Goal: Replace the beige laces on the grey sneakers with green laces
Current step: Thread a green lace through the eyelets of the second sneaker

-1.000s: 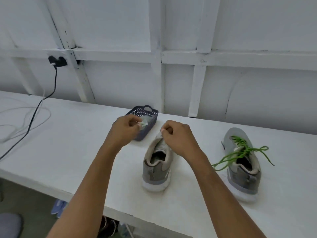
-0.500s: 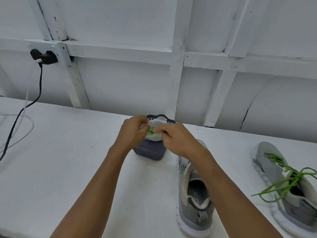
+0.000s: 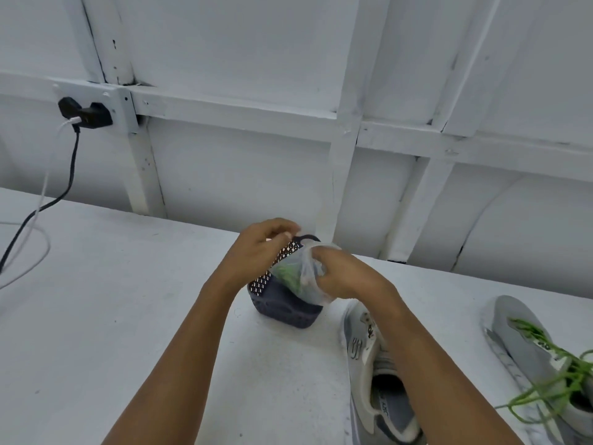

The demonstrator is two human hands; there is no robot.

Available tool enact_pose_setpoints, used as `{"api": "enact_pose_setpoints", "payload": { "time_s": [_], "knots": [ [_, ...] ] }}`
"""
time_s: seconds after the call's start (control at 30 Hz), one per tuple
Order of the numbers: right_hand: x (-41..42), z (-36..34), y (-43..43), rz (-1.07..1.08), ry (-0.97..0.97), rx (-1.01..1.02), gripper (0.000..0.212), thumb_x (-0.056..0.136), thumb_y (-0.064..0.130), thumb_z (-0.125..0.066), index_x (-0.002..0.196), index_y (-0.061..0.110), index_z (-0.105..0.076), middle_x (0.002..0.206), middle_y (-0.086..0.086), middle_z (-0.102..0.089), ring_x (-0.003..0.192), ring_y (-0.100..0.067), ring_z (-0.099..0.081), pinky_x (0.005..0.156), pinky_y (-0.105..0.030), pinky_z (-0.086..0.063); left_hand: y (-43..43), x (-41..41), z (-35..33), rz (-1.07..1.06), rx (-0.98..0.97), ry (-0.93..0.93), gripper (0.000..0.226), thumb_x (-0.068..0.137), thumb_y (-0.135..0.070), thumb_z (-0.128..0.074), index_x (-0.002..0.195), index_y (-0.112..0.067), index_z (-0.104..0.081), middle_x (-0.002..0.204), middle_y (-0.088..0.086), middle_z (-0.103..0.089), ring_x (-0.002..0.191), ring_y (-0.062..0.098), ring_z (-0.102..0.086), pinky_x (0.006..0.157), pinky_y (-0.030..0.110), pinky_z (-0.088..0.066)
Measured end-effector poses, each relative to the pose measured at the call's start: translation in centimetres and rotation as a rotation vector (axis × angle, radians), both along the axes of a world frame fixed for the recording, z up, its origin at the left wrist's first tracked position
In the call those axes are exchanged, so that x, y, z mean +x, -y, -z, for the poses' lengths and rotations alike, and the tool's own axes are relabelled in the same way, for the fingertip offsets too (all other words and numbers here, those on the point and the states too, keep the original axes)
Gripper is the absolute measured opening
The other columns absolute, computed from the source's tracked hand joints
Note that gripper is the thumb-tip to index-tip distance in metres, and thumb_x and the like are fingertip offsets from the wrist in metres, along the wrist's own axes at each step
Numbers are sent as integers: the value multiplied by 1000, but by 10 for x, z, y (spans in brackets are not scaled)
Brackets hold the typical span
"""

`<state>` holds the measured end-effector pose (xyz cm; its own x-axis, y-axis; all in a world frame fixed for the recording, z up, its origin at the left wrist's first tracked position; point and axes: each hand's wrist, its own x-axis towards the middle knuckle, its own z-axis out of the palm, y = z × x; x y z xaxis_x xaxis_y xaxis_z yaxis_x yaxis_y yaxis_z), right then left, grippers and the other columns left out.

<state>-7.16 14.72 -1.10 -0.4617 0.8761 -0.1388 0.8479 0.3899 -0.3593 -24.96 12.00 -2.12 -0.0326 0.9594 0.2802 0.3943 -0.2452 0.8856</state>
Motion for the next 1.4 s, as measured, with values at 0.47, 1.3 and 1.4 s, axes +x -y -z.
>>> {"api": "enact_pose_setpoints", "payload": {
  "time_s": [0.47,1.3,1.4],
  "knots": [
    [40,-10,-1,386,-1689,-638,27,98,3,-42,114,11,-63,103,0,-73,44,0,-54,33,-10,-34,-28,1,23,40,-265,164,64,95,-47,-61,150,-29,-33,135,-3,-58,124,14,-56,108,44,-44],
    [37,15,-3,611,-1352,-387,21,100,13,-55,107,-1,-68,93,-12,-70,86,-23,-66,62,-25,-57,-30,28,8,-104,84,18,34,93,-36,-67,67,-13,-64,50,-10,-57,47,5,-49,51,15,-40],
    [46,12,2,538,-1337,-283,9,91,11,-66,94,6,-73,77,-3,-73,57,-10,-65,53,-21,-54,-33,24,16,-226,87,-85,35,95,-36,-64,69,-13,-62,59,-5,-60,56,11,-52,55,24,-40]
  ]
}}
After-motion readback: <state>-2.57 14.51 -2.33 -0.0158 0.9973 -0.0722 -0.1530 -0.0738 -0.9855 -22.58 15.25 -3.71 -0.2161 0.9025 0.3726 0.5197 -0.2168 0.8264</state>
